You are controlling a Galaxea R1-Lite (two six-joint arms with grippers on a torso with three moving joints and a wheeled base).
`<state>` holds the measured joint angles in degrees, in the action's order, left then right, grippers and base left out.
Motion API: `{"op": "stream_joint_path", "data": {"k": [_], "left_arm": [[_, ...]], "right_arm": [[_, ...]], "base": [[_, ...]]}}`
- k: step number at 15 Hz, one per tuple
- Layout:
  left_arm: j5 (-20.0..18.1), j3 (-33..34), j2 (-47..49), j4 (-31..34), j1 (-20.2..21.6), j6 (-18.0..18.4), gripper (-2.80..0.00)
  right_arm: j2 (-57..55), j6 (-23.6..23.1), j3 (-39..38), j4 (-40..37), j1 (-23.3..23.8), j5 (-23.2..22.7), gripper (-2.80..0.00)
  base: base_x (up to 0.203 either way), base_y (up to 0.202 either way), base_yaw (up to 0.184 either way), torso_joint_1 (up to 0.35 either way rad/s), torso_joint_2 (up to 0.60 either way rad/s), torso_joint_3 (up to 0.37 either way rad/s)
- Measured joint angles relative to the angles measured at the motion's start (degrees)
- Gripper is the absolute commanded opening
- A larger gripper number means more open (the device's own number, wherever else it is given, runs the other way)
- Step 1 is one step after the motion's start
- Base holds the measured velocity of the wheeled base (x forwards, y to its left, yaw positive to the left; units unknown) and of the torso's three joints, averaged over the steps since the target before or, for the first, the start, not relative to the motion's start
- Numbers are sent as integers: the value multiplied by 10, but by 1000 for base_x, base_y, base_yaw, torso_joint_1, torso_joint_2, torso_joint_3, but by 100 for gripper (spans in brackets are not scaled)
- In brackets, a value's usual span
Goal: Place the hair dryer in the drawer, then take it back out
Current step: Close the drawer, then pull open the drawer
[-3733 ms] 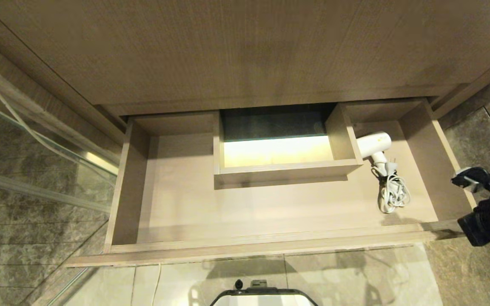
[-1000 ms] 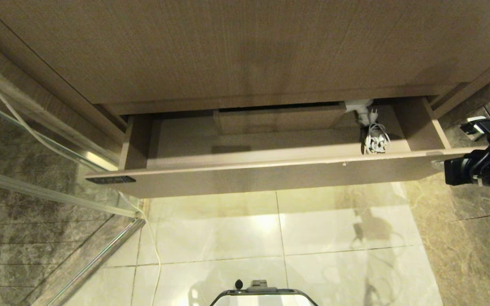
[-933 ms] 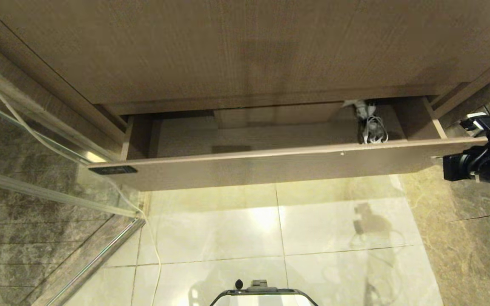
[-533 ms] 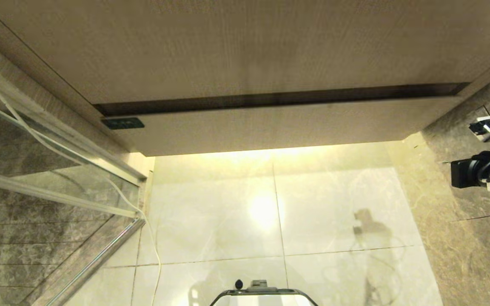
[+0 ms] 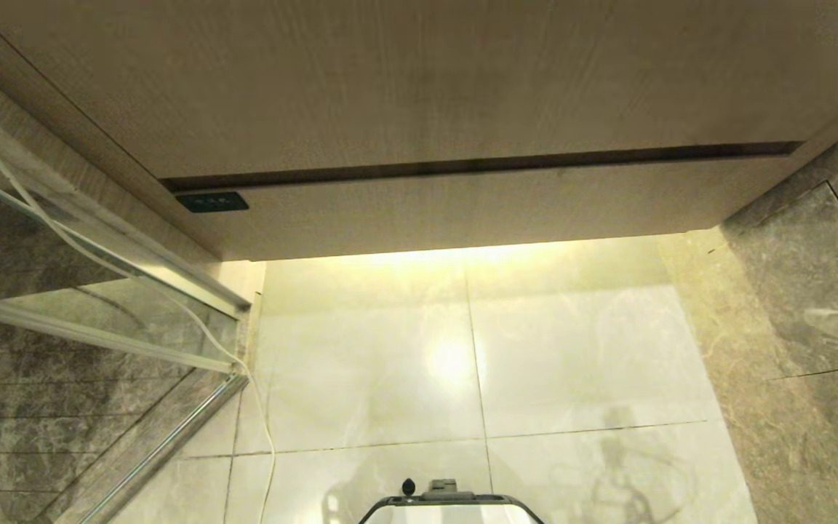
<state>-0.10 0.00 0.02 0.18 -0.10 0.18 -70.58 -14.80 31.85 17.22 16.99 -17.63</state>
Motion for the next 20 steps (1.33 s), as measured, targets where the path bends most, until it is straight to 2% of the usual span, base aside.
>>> {"op": "stream_joint_path", "data": {"k": [3,5,7,9,11,13,14,17,20], "left_arm": [[0,0,0,0,0,0,-280],[0,0,0,0,0,0,-280],[0,0,0,0,0,0,-280],[0,0,0,0,0,0,-280],[0,0,0,0,0,0,-280],[0,0,0,0,0,0,-280],[0,0,0,0,0,0,-280],[0,0,0,0,0,0,-280],[0,0,0,0,0,0,-280]], "right_arm": [[131,27,-39,-66,-9,0,-280],[241,51,-66,-117,-35,6,-280],[369,73,-103,-168,-68,31,-280],[491,87,-151,-204,-111,79,-280],[595,98,-207,-225,-170,156,-280],[659,96,-259,-207,-225,215,-280],[676,85,-277,-189,-237,219,-280],[700,80,-304,-168,-250,157,-280],[706,86,-317,-142,-252,157,-280]], "base": [[0,0,0,0,0,0],[0,0,0,0,0,0],[0,0,0,0,0,0],[0,0,0,0,0,0],[0,0,0,0,0,0],[0,0,0,0,0,0],[0,0,0,0,0,0],[0,0,0,0,0,0],[0,0,0,0,0,0]]}}
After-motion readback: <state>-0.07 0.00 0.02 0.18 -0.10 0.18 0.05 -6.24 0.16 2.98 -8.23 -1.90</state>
